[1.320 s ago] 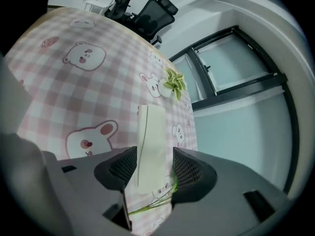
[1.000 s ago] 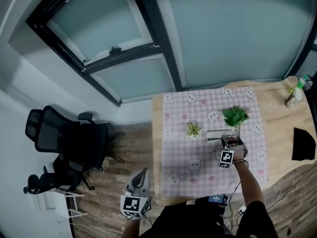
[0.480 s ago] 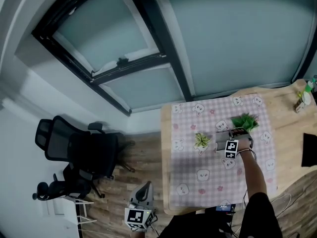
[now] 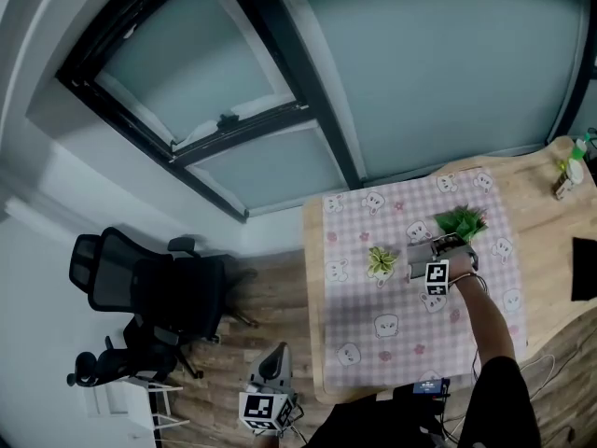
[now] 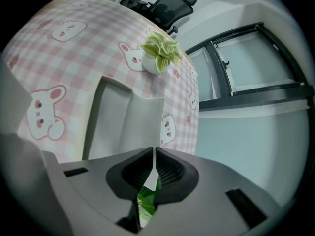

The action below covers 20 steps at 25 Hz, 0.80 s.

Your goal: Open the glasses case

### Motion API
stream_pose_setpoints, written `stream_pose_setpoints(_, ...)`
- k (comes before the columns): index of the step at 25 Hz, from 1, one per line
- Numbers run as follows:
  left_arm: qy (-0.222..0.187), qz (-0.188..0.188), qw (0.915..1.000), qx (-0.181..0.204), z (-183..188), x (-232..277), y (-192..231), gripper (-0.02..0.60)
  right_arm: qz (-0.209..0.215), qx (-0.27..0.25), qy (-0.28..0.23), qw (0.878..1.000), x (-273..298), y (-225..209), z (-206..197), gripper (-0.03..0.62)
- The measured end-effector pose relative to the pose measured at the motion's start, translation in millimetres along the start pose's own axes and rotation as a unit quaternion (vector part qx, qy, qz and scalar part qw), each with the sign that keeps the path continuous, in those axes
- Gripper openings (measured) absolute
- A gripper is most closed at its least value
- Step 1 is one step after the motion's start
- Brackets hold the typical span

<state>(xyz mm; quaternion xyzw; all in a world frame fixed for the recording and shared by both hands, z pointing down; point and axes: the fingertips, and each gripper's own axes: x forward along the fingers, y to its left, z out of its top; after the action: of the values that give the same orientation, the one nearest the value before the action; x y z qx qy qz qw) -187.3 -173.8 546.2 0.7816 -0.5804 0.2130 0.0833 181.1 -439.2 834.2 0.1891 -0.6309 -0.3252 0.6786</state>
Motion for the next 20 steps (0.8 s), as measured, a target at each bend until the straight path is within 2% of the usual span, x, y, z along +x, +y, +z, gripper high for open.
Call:
stream_pose_setpoints(3, -0.024, -0.016, 0.9995, 0.014, 16.7, 9.6, 1.1, -0.002, -0.039, -0.022, -0.025, 0.999, -40.7, -21.9, 14.1, 0.032)
stream_pose_setpoints(4, -0.036, -0.021, 0.9990, 0.014, 24.3, 14.2, -0.3, -0.002, -0.059, -0.013, -0.038, 0.997, -62.2, -37.1, 15.8, 0.032)
stream_pose_setpoints(6, -0.058, -0.029, 0.9978, 0.014, 39.0, 21.9, -2.0, -0.002, -0.111, 0.045, -0.074, 0.990, -120.2, -78.9, 16.9, 0.032)
stream_pose_setpoints(7, -0.069, -0.033, 0.9969, 0.016, 46.5, 25.2, -1.9, -0.002, -0.143, 0.091, -0.097, 0.981, -157.0, -104.5, 16.4, 0.032)
stream_pose_setpoints(8, -0.081, -0.037, 0.9959, 0.020, 54.7, 28.5, -2.1, -0.002, -0.176, 0.143, -0.124, 0.966, -198.5, -130.9, 13.7, 0.032)
stream_pose_setpoints(9, -0.094, -0.041, 0.9944, 0.025, 64.4, 32.5, -3.0, -0.002, -0.208, 0.200, -0.154, 0.945, -243.7, -156.2, 7.7, 0.032)
stream_pose_setpoints(10, -0.109, -0.046, 0.9925, 0.030, 75.7, 37.6, -5.0, -0.002, -0.238, 0.260, -0.186, 0.917, -291.0, -179.2, -2.5, 0.032)
stream_pose_setpoints(11, -0.126, -0.052, 0.9901, 0.032, 88.3, 43.9, -8.1, -0.002, -0.267, 0.318, -0.219, 0.883, -338.6, -198.4, -16.9, 0.032)
stream_pose_setpoints(13, -0.158, -0.063, 0.9849, 0.033, 112.7, 55.0, -15.8, -0.002, -0.310, 0.418, -0.282, 0.806, -425.1, -219.0, -49.4, 0.032)
stream_pose_setpoints(15, -0.178, -0.068, 0.9811, 0.033, 131.3, 57.0, -21.2, -0.002, -0.342, 0.496, -0.325, 0.729, -488.4, -213.4, -76.4, 0.032)
stream_pose_setpoints(17, -0.196, -0.076, 0.9772, 0.030, 146.8, 56.0, -27.0, -0.002, -0.368, 0.561, -0.326, 0.666, -520.6, -183.9, -104.6, 0.032)
stream_pose_setpoints(19, -0.208, -0.089, 0.9738, 0.024, 157.8, 57.1, -33.7, -0.002, -0.379, 0.638, -0.294, 0.602, -520.4, -133.9, -133.0, 0.032)
stream_pose_setpoints(20, -0.209, -0.094, 0.9732, 0.024, 159.9, 58.2, -36.4, -0.002, -0.373, 0.675, -0.269, 0.576, -509.8, -104.2, -141.9, 0.032)
